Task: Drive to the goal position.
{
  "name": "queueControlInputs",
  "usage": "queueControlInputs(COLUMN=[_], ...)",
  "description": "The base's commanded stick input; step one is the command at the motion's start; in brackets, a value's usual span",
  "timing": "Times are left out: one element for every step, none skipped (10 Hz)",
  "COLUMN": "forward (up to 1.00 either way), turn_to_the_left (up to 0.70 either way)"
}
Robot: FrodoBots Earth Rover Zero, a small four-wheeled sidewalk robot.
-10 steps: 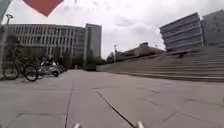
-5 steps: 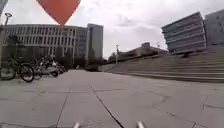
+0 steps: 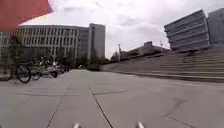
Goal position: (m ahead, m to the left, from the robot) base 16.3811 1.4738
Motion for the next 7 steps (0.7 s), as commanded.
queueControlInputs(forward=[0.7,0.7,0.7,0.7,0.7,0.7,0.7], turn_to_the_left=[0.14,0.14,0.14,0.14,0.14,0.14,0.14])
